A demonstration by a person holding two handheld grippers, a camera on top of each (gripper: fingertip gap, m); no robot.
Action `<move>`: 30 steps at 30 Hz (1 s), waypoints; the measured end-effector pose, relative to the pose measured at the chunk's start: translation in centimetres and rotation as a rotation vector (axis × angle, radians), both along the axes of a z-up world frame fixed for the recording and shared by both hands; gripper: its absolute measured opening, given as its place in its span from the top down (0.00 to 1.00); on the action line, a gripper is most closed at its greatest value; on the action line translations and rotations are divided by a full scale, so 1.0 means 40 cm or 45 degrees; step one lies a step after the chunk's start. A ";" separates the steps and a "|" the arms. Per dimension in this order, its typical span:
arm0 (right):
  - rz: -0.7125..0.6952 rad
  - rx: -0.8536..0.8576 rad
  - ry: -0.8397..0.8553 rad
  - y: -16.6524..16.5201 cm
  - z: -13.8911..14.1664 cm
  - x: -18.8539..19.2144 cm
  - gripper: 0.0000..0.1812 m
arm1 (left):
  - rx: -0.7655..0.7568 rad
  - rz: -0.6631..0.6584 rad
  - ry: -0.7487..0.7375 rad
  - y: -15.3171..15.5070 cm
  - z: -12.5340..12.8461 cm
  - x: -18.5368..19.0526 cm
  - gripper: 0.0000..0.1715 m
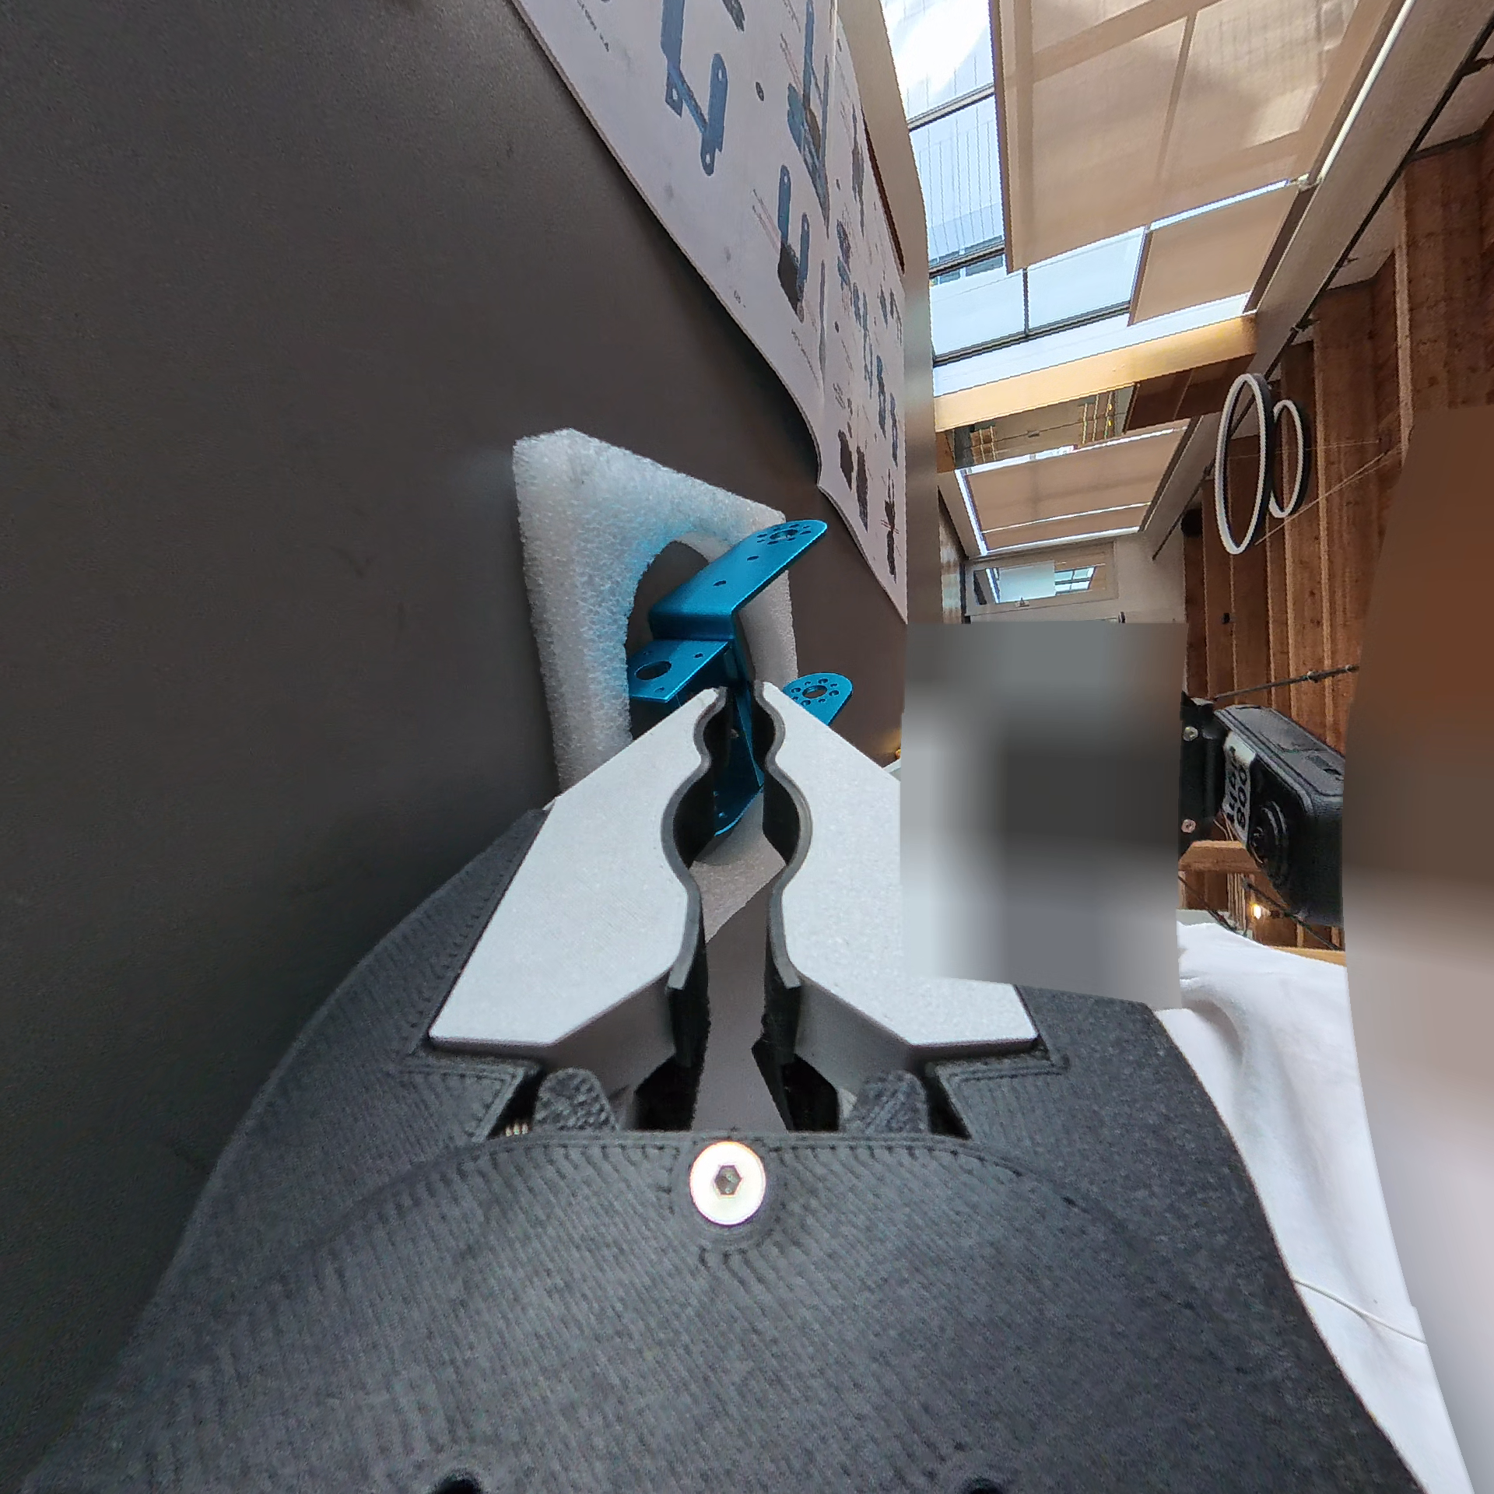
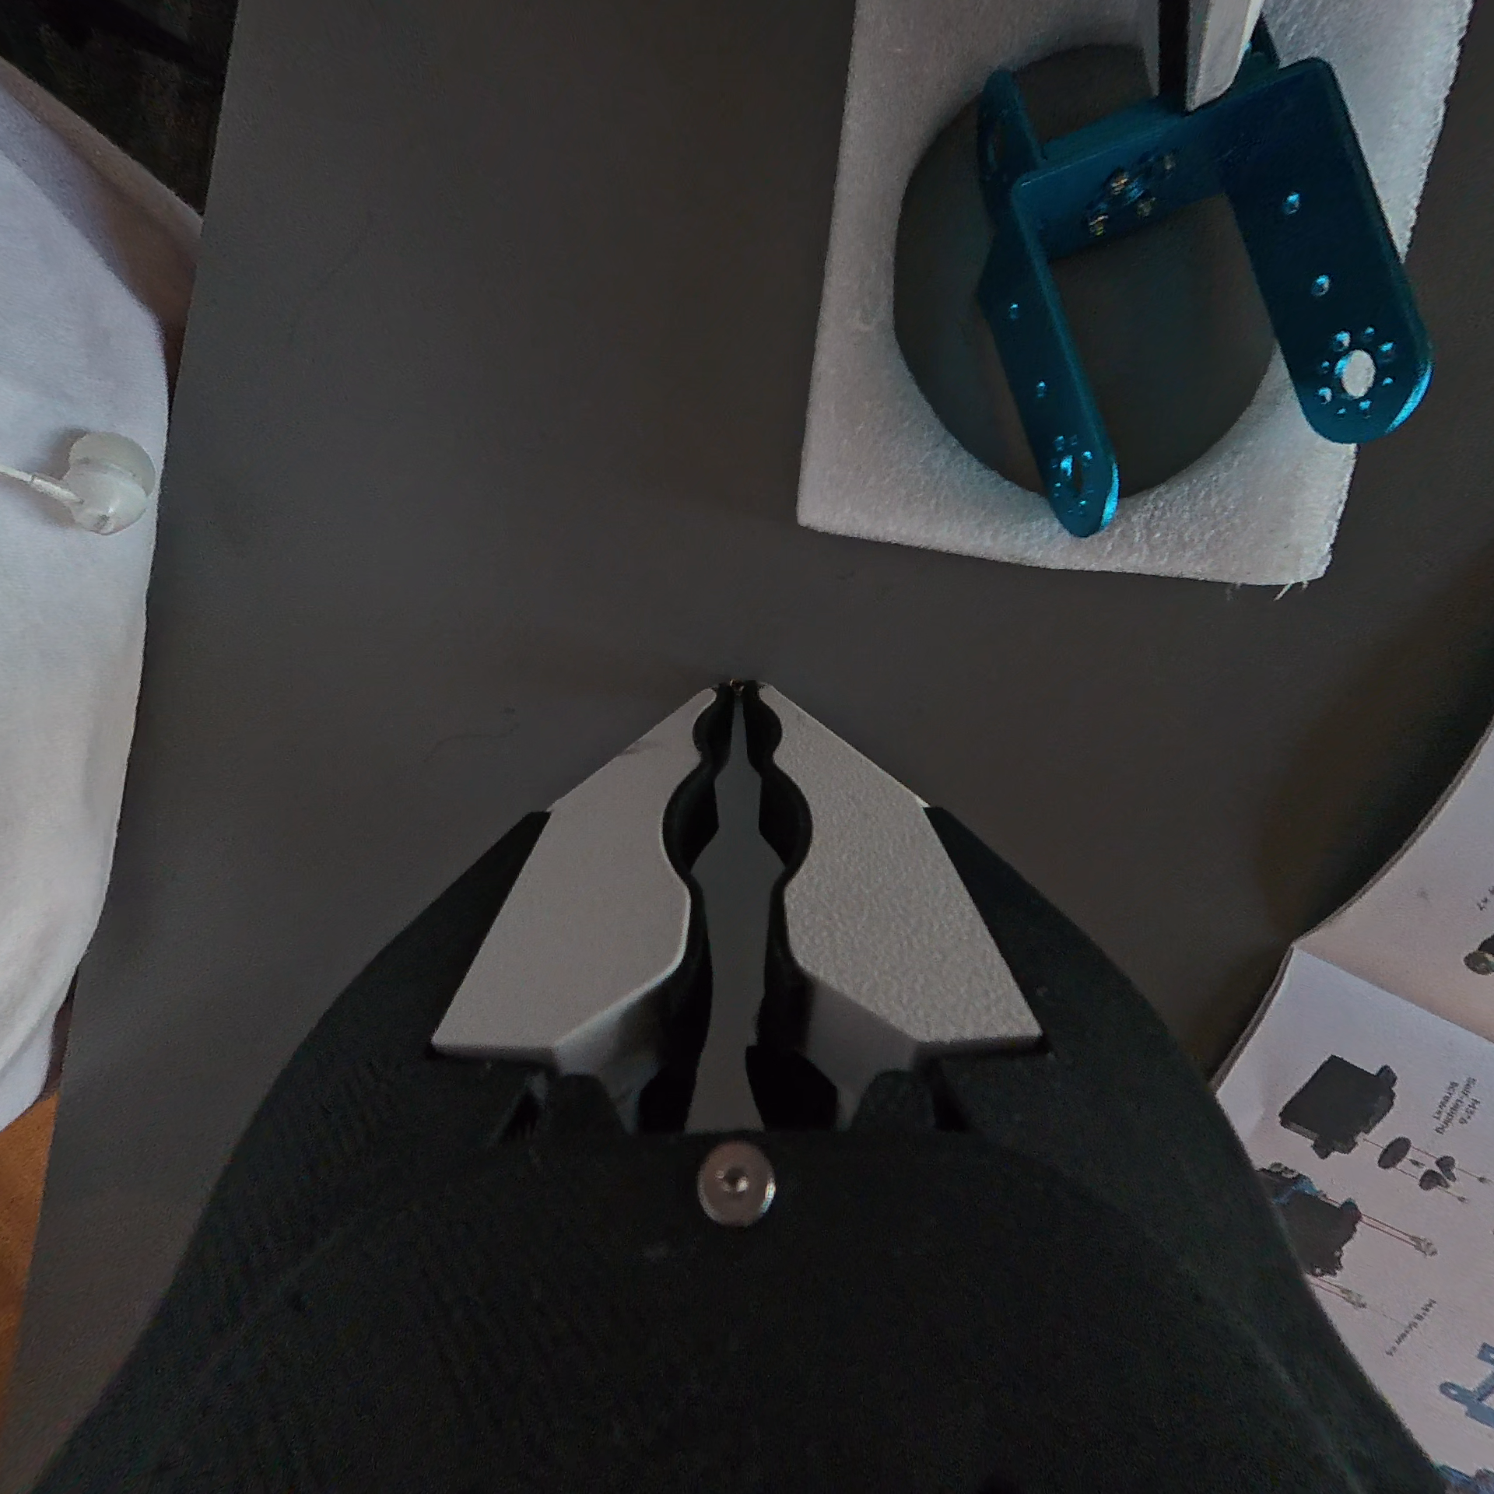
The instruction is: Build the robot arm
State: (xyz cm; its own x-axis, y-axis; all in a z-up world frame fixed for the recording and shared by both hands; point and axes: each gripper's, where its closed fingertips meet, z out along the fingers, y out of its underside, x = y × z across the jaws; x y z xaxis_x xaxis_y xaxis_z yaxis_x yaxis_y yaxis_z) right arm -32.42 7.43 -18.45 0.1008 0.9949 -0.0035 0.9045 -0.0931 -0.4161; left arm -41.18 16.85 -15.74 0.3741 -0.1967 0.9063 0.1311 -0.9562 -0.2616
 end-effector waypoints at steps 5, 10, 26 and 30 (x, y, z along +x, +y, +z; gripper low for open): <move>-0.037 -0.026 0.071 0.007 0.008 0.003 1.00 | -0.001 -0.001 -0.008 0.000 0.001 0.000 0.99; -0.010 0.044 0.136 0.020 0.015 0.006 0.98 | 0.001 -0.003 -0.013 0.000 0.001 0.000 0.99; 0.379 0.059 0.067 0.014 0.006 -0.008 0.93 | 0.013 -0.003 -0.031 0.001 0.002 0.001 0.99; 0.328 -0.027 0.068 0.009 0.003 -0.004 0.95 | 0.021 0.005 -0.037 0.001 0.004 0.000 0.99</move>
